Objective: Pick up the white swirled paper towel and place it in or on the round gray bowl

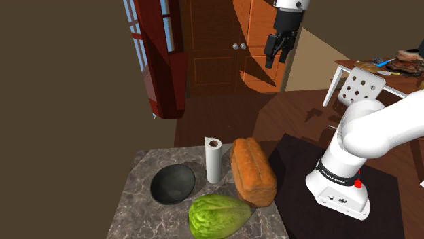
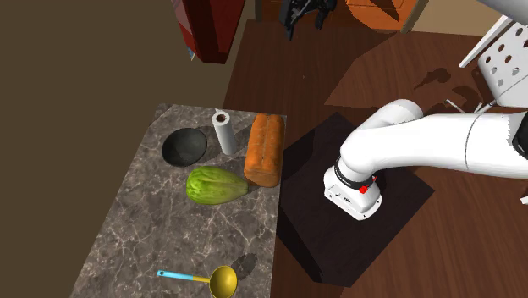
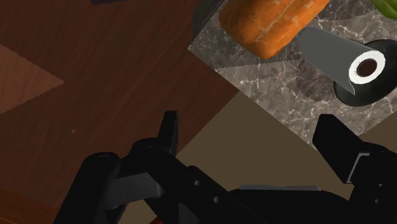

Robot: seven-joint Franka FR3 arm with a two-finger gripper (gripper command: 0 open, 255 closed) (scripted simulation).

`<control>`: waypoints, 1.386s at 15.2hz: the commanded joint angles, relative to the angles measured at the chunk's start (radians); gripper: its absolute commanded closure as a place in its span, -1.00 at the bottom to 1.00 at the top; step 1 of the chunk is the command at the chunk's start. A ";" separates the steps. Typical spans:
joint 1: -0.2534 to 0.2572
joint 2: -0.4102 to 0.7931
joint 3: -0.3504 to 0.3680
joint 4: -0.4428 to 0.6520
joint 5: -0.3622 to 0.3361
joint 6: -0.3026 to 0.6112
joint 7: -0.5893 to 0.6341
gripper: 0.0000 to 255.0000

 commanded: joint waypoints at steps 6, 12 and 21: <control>0.027 0.037 0.080 -0.088 0.053 0.133 0.079 -1.00; 0.061 0.130 0.181 -0.153 0.109 0.302 0.173 -1.00; 0.091 0.364 0.338 -0.159 0.144 0.560 0.321 -1.00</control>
